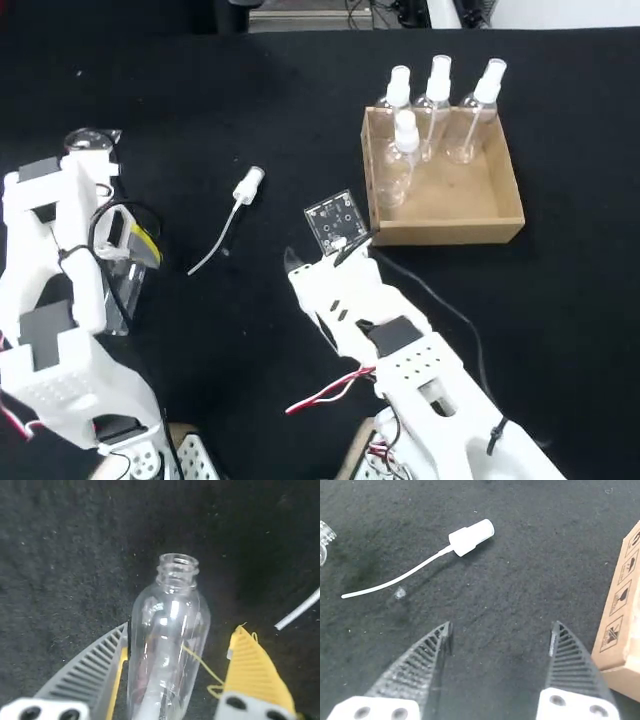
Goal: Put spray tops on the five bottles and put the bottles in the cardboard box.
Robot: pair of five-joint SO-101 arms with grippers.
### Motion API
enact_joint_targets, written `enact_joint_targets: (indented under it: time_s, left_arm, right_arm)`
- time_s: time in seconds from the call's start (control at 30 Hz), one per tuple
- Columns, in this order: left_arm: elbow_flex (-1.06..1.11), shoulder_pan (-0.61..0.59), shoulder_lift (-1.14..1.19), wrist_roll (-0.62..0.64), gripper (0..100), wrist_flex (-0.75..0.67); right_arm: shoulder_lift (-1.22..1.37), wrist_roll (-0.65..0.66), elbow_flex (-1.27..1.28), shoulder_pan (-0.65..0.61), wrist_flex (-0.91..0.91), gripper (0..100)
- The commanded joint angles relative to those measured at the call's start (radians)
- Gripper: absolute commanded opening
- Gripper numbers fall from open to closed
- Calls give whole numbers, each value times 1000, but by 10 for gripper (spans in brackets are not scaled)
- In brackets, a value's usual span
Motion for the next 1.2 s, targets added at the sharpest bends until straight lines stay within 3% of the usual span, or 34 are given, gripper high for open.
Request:
enact_joint_targets:
  time_s: [0.0, 0.13, 0.37, 0.67, 0.8, 0.93, 1.03, 1.17]
  left_arm:
    - [-56, -15, 29, -11, 313, -18]
    - [-50, 21, 60, -9, 248, -11]
    - [15, 151, 28, 58, 27, 52]
    - [56, 354, -319, 212, 46, 146]
    - [219, 476, -425, 310, 50, 8]
    - [334, 591, -451, 322, 53, -117]
    - [349, 627, -443, 334, 131, -144]
    - [341, 624, -440, 474, 319, -141]
  right_arm:
    - [2, 8, -71, -14, -21, 258]
    - [2, 8, -71, -14, -23, 258]
    - [2, 8, -71, -9, -20, 258]
    - [-68, 3, -59, -6, 14, 258]
    - [-200, -20, -51, -6, 123, 258]
    - [-343, -106, -10, 55, 166, 258]
    - [-435, -126, 27, 112, 166, 258]
    - [-513, -121, 65, 118, 166, 258]
